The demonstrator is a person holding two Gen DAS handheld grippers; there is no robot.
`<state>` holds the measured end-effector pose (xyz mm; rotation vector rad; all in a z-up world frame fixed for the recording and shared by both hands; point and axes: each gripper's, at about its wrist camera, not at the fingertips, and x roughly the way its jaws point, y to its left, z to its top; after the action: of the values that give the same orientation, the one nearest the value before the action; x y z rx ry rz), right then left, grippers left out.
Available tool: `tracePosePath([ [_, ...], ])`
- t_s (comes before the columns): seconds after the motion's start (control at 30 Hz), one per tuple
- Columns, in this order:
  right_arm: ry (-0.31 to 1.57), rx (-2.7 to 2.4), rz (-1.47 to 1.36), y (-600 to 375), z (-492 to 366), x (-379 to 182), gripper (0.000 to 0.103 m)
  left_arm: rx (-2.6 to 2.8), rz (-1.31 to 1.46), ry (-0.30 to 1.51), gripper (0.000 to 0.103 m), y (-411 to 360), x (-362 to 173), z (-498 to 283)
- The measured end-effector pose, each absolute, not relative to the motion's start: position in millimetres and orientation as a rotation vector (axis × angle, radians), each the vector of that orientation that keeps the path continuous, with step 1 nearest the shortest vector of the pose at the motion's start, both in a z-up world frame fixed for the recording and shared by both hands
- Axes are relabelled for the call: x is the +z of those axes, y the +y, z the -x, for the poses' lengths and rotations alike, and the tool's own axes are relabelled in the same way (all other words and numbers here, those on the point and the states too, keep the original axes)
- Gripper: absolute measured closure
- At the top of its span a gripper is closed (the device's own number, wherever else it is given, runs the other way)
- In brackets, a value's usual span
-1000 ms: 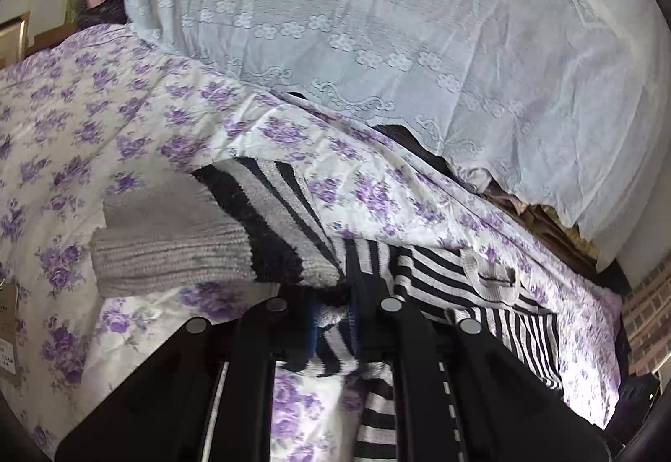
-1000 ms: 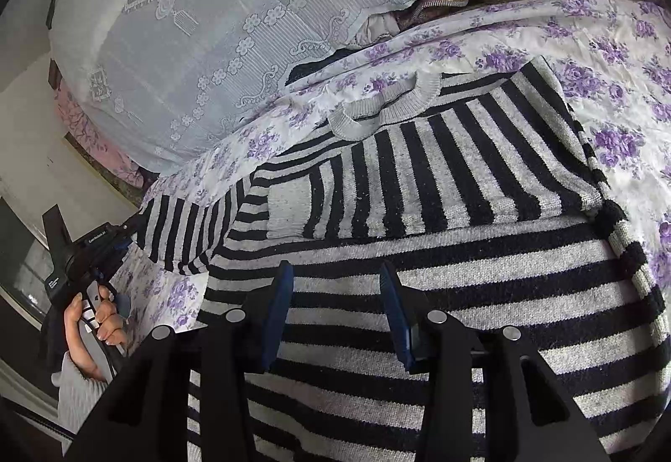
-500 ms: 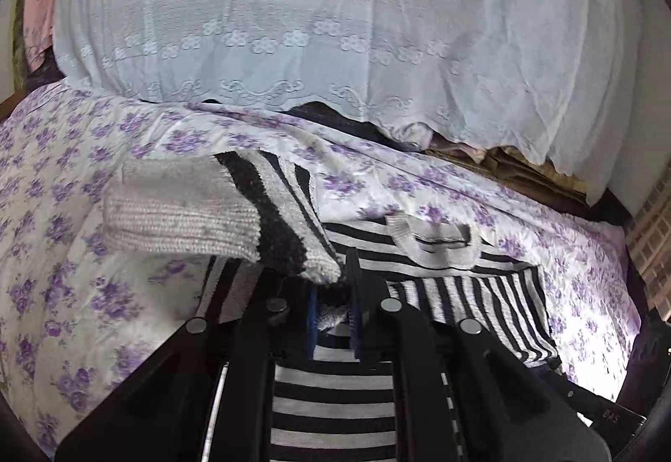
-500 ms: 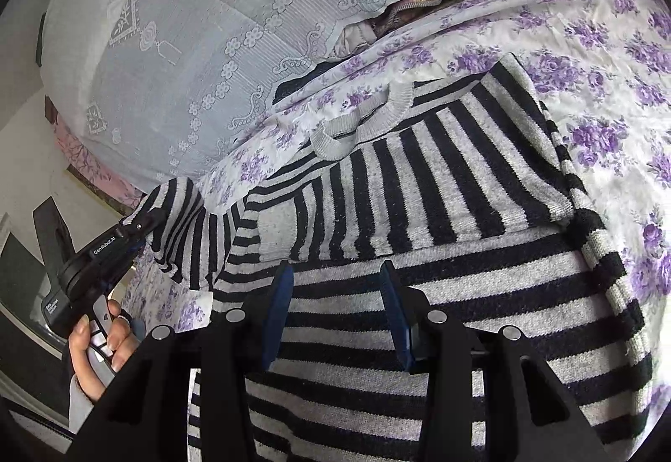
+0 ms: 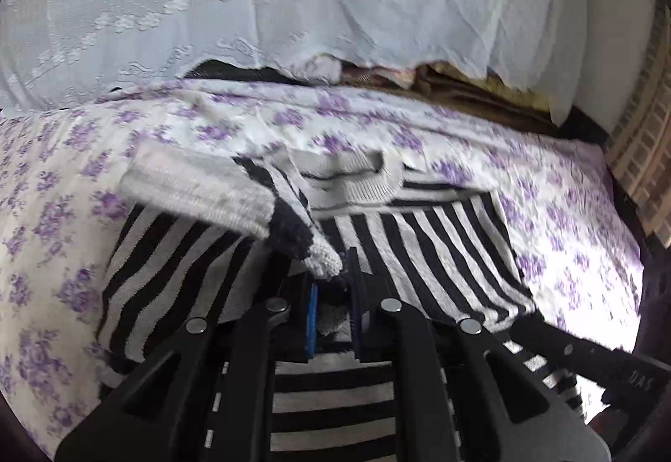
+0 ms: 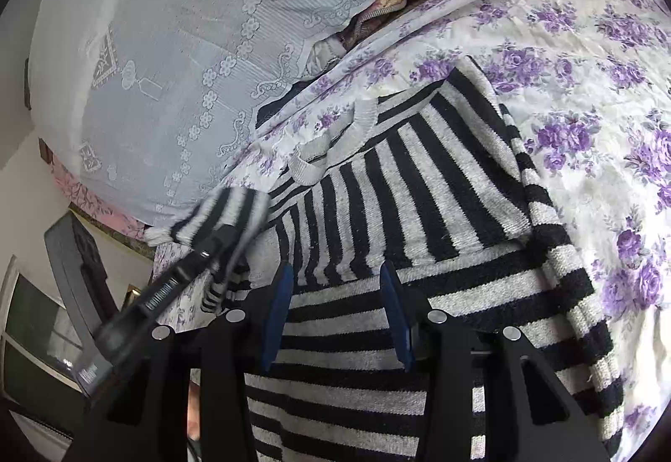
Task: Fold small clothes
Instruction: 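Lay the held sleeve across the sweater body with the left gripper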
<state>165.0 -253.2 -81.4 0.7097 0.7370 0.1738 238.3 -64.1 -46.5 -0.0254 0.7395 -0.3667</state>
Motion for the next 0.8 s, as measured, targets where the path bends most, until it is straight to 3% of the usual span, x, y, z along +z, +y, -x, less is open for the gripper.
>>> tracePosePath([
  [0.23,0.749,0.163,-0.714,-256,-169,-86,0.06,-0.406,0.003,0.83,0.091,-80,-82,-238],
  [0.3,0.753,0.162,-0.709,-255,-170,-87,0.06,-0.414,0.01,0.852,0.081,-77,-87,-237],
  [0.37,0.759,0.164,-0.702,-254,-172,-88,0.06,-0.415,0.021,0.859,0.046,-70,-87,-234],
  [0.43,0.772,0.18,-0.7,-252,-175,-91,0.06,-0.393,0.013,0.826,0.03,-58,-80,-226],
  [0.53,0.794,0.202,-0.713,-249,-180,-98,0.058,-0.384,-0.032,0.771,0.027,-37,-67,-214],
  [0.63,0.811,0.214,-0.733,-248,-183,-105,0.052,-0.27,-0.083,0.7,0.013,-6,-57,-208],
  [0.8,0.796,0.216,-0.774,-254,-183,-108,0.046,-0.136,0.098,0.733,0.012,70,-69,-221],
])
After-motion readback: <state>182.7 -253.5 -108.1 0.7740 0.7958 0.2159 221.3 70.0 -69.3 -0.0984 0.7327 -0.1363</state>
